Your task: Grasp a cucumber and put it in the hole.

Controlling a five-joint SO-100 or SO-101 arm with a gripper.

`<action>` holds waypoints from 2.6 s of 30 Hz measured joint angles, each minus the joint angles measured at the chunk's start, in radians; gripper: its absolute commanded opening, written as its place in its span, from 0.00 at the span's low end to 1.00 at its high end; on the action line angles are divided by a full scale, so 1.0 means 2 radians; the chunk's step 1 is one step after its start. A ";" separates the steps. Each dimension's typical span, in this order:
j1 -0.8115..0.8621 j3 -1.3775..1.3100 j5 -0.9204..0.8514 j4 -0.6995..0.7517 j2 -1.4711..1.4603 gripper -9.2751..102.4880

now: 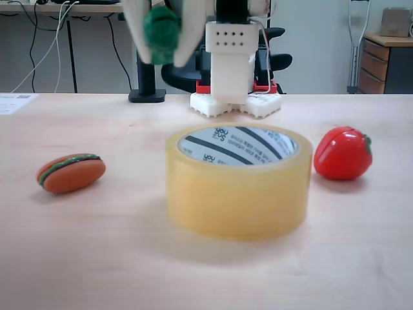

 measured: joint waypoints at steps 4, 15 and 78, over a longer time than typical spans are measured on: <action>-0.058 0.000 0.000 0.000 0.000 0.14; -0.112 0.000 -0.001 0.000 0.000 0.15; -0.011 0.557 -0.004 -0.090 0.537 0.19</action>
